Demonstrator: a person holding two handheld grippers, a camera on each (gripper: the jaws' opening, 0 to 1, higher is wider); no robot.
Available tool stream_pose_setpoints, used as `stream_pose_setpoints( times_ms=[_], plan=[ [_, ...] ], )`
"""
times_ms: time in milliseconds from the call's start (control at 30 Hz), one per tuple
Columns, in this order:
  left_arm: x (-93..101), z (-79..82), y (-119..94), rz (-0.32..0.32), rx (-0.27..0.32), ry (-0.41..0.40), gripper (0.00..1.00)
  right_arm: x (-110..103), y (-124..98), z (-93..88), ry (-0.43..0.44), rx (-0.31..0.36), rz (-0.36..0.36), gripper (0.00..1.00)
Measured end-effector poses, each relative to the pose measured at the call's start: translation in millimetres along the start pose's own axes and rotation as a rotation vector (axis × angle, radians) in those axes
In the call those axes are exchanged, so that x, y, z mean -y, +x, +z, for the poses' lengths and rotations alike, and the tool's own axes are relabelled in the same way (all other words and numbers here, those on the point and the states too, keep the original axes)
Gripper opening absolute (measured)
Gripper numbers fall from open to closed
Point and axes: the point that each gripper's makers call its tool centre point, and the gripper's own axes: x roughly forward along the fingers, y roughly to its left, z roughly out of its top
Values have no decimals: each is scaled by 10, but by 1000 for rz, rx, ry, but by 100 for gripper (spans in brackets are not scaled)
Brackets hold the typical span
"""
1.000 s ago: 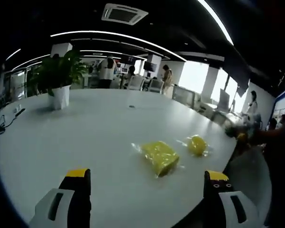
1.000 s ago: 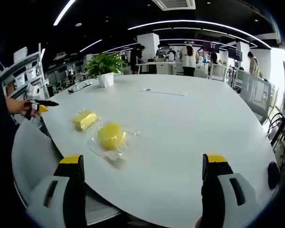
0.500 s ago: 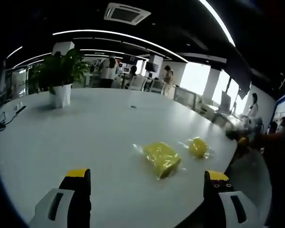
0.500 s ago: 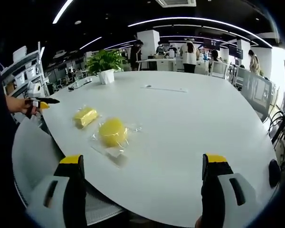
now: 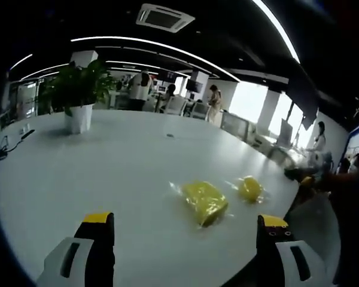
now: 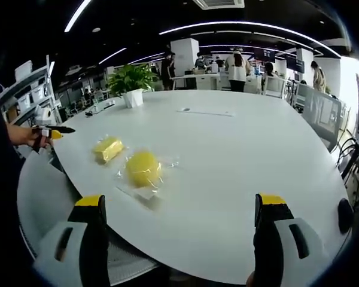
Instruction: Compare the silicone blocks by pressing each to a similar depth, holding the contact briefly, and releasing to observe deformation and rebound differences across the visible hardness samples.
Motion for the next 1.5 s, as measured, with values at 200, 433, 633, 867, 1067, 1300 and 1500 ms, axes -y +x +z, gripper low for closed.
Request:
stream_pose_setpoints(
  times_ms=[200, 433, 633, 867, 1067, 1300, 1500],
  plan=[
    [-8, -4, -10, -4, -4, -2, 100, 16, -38, -14, 3, -2, -12, 97],
    [-49, 29, -13, -1, 4, -12, 100, -6, -23, -27, 5, -2, -9, 97],
    [-68, 82, -17, 4, 19, -34, 100, -13, 1, -3, 2, -4, -1, 97],
    [-100, 118, -14, 3, 21, -33, 100, -14, -13, -35, 7, -6, -4, 97],
    [-120, 117, 14, -2, 17, -64, 100, 5, -11, -44, 9, -7, -3, 97],
    [-139, 134, 56, -15, -6, -184, 100, 24, -32, -55, 17, -3, -9, 97],
    [-131, 262, 154, -25, -23, -269, 100, 17, -23, -91, 23, -9, -6, 97]
  ],
)
